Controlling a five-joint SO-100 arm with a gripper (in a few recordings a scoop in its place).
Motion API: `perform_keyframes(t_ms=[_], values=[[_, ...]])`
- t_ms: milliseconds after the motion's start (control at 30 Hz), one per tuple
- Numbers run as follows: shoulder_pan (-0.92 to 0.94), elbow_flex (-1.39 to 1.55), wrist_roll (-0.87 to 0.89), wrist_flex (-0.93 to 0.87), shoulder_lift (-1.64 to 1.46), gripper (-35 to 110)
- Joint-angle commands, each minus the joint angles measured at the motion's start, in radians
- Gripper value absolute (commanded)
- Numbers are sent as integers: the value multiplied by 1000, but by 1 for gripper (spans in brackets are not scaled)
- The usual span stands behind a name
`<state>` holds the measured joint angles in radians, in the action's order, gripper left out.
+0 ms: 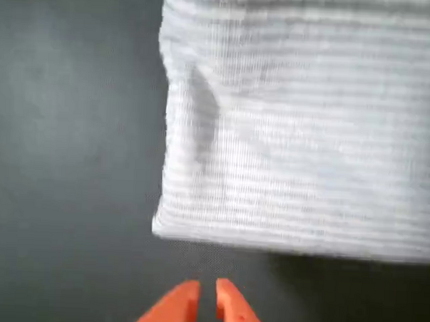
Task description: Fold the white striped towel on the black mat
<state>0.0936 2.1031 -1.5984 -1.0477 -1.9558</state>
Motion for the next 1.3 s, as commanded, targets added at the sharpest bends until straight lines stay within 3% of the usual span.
perform_keyframes(t_ms=[0, 400, 733, 1267], values=[[-31, 144, 31, 25, -190, 0], [-91, 723, 48, 80, -862, 0], [-141, 925, 43, 20, -1143, 0], [-130, 1011, 18, -256, -1374, 0]])
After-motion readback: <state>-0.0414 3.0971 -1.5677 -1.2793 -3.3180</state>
